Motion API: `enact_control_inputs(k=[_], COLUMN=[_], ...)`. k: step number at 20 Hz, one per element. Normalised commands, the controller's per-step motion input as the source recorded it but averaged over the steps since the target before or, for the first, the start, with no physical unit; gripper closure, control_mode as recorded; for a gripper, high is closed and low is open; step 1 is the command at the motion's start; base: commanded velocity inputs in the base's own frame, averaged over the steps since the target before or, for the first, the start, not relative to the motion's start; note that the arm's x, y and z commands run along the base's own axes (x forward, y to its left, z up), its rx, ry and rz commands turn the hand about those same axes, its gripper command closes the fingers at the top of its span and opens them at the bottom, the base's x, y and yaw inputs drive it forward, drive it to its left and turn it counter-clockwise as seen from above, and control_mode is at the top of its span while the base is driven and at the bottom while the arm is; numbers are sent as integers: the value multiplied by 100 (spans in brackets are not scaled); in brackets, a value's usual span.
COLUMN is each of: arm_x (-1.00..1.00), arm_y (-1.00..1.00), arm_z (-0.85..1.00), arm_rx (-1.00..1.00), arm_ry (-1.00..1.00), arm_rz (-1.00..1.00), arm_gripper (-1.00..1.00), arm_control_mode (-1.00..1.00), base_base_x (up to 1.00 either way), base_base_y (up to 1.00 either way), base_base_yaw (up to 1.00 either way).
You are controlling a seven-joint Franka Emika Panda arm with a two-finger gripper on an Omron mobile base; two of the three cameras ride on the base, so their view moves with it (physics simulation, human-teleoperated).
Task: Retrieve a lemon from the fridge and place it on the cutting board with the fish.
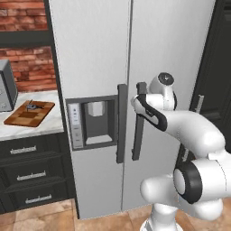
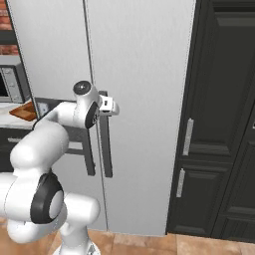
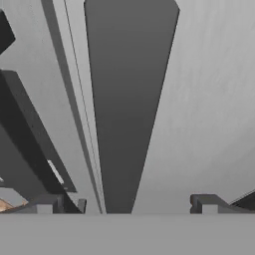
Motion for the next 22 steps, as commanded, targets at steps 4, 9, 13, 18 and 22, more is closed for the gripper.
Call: enact_control_inputs(k=[4, 9, 13, 18, 22], arm_x=[50, 48, 38, 41, 57], arm_y=[4, 0, 0, 0, 0], arm_z=[-1, -7, -20, -20, -26], arm_rx=[0, 0, 0, 0, 3], arm_ry=[0, 0, -4, -7, -3], arm_rz=[0, 0, 1, 2, 8], arm_gripper=[-100, -100, -100, -100, -100], arm_control_mode=[-100, -100, -100, -100, -100], base_base_x=[0, 0, 0, 0, 0], base_base_y=[0, 0, 0, 0, 0], base_base_yaw=[0, 0, 0, 0, 0])
